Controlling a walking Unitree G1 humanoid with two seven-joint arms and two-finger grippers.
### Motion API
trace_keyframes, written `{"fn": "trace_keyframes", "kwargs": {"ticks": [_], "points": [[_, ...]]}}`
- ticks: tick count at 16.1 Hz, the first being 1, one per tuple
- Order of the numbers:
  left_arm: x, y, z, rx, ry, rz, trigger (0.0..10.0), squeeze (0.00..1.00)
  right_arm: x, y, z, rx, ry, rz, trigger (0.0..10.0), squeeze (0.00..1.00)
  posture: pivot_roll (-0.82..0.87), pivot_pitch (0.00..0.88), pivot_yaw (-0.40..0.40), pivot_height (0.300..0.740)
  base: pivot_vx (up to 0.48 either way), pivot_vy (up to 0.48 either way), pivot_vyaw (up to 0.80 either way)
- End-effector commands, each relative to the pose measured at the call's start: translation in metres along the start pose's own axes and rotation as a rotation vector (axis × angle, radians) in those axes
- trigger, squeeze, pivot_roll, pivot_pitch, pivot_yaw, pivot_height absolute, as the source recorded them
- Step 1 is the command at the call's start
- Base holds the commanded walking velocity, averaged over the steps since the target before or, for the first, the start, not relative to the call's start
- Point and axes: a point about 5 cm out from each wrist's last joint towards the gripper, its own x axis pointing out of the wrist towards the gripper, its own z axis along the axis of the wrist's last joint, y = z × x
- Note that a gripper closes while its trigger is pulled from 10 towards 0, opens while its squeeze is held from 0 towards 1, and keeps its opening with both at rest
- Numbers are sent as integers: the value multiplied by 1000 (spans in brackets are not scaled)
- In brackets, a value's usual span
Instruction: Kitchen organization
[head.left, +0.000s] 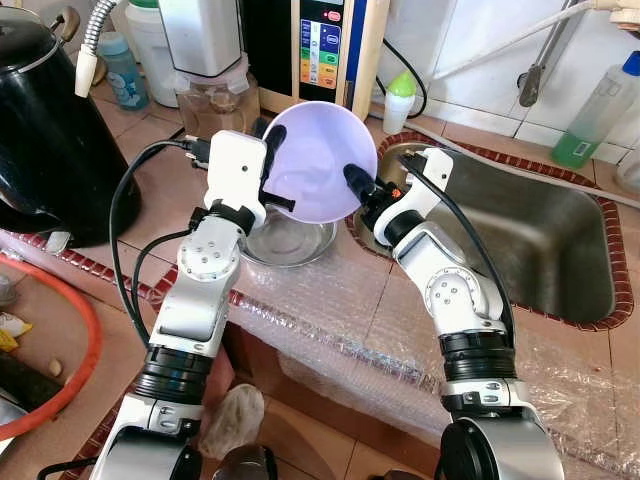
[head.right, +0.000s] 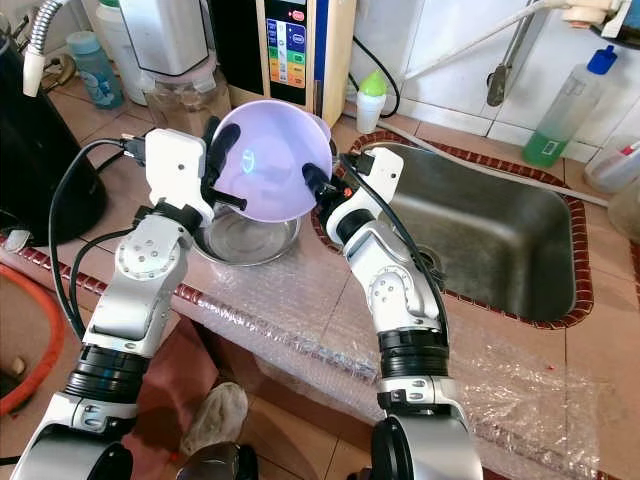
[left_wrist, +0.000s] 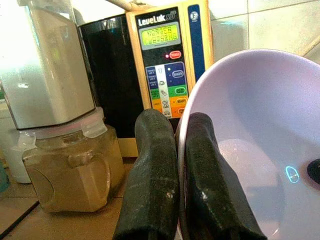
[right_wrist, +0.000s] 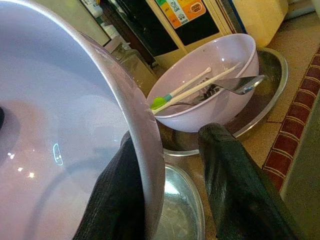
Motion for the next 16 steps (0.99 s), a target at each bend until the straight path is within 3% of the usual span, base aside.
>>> {"fn": "trace_keyframes", "kwargs": {"ticks": [1,3,4,5,6,16], "points": [[2,5,11,5,-59,20,588,0,-4,-18,-1,8,14,-93,0,0,49,8,20,740,0,0,0],[4,3,12,0,-61,5,3059,0,-4,-21,0,12,5,-114,0,0,48,10,22,740,0,0,0],[4,2,13,1,-63,-1,4902,0,-4,-22,1,22,-8,-123,0,0,48,10,22,740,0,0,0],[4,1,14,-3,-64,-12,9843,63,-4,-22,2,23,-17,-126,0,0,48,10,22,740,0,0,0],[4,0,15,-9,-73,-24,10000,1000,-4,-22,3,19,-24,-127,0,0,48,10,22,740,0,0,0],[2,-8,16,-27,-83,-88,10000,1000,-2,-24,12,48,-91,-136,0,0,47,12,21,740,0,0,0]]}}
